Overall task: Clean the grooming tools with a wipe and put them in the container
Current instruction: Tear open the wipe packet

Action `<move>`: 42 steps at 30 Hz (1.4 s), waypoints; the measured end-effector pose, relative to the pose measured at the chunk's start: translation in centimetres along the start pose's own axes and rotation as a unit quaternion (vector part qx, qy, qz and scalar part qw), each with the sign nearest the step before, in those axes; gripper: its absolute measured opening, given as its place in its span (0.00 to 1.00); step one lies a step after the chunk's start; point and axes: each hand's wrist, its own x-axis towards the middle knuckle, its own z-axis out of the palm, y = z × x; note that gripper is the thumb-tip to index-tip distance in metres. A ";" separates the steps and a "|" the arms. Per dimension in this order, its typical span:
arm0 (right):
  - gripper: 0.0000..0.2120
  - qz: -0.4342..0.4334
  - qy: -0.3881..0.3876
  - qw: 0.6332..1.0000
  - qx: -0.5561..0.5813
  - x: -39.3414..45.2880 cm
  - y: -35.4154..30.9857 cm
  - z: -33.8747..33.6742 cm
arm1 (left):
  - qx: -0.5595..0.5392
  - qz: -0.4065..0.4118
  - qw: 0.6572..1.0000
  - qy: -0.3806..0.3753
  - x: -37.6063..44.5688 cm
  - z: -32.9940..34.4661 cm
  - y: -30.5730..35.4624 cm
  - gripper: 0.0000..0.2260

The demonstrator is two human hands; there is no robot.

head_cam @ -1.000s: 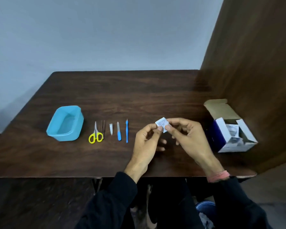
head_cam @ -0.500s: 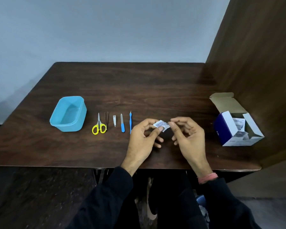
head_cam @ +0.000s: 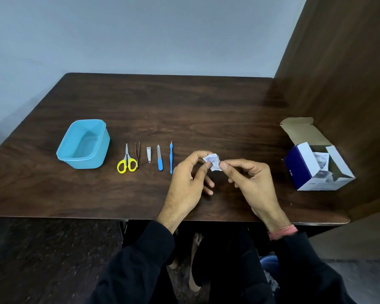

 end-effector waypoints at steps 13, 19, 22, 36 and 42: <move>0.05 -0.019 0.028 0.999 -0.031 0.5 0.4 0.2 | -0.013 0.014 1.000 -0.008 0.2 0.2 0.0 0.14; 0.12 -0.034 0.043 0.996 -0.072 0.5 0.9 0.2 | 0.034 0.017 0.999 -0.002 0.3 0.3 -0.3 0.13; 0.12 -0.034 0.037 0.997 -0.065 0.4 0.8 0.3 | 0.042 0.016 0.999 -0.008 0.3 0.3 -0.3 0.13; 0.06 -0.077 0.080 0.985 -0.131 0.1 0.8 0.5 | 0.007 -0.004 1.000 0.022 0.2 0.2 -0.2 0.11; 0.10 -0.097 0.055 0.981 -0.159 0.3 1.3 0.4 | 0.010 0.003 1.000 0.028 0.2 0.2 -0.3 0.11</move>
